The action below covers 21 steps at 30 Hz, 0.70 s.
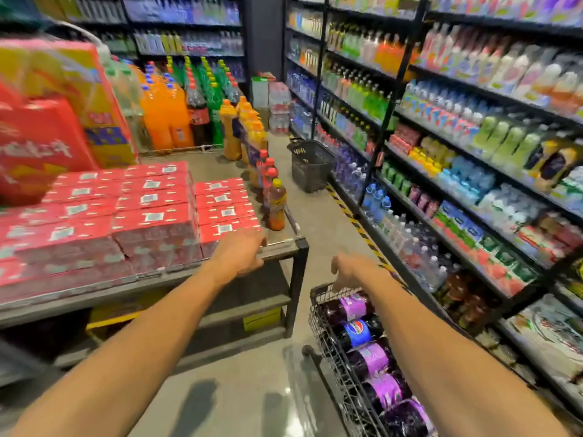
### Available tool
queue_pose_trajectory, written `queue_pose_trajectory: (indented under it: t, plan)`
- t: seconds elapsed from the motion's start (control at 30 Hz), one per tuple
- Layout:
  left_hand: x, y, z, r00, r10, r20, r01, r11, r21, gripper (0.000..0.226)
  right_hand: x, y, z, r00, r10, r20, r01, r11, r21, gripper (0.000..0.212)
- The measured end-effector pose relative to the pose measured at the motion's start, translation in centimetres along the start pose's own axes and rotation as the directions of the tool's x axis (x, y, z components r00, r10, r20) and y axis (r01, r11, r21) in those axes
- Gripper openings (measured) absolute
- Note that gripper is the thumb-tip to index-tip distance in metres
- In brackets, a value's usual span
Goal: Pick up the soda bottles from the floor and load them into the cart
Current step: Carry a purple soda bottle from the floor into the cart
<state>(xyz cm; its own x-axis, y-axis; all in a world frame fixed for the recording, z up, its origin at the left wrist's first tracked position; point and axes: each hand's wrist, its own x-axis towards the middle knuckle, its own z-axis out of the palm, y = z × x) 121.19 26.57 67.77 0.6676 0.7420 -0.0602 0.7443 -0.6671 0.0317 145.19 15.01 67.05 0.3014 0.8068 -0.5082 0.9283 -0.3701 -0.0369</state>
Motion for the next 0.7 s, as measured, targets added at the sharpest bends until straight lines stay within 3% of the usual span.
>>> queue_pose_trajectory:
  t: [0.17,0.33,0.5,0.7]
  plan:
    - [-6.4,-8.9,-1.0,0.976,-0.22,0.0,0.219,0.973,0.068,0.055,1.7,-11.9,-2.0,0.983,-0.183,-0.013,0.18,0.976,-0.12,0.05]
    - [-14.8,-18.6,-1.3,0.877,-0.479,0.038,0.475,0.876,0.085,0.05,2.9,-25.6,-2.7,0.906,-0.423,0.018,0.413,0.874,-0.258,0.054]
    - [-23.2,-25.0,-1.3,0.687,-0.725,0.05,0.719,0.689,0.091,0.056,3.9,-37.3,-3.2,0.766,-0.638,0.081,0.601,0.667,-0.441,0.059]
    - [-32.1,-28.8,-0.4,0.389,-0.916,0.095,0.915,0.396,0.078,0.053,4.0,-49.2,-3.1,0.561,-0.812,0.158,0.727,0.393,-0.563,0.04]
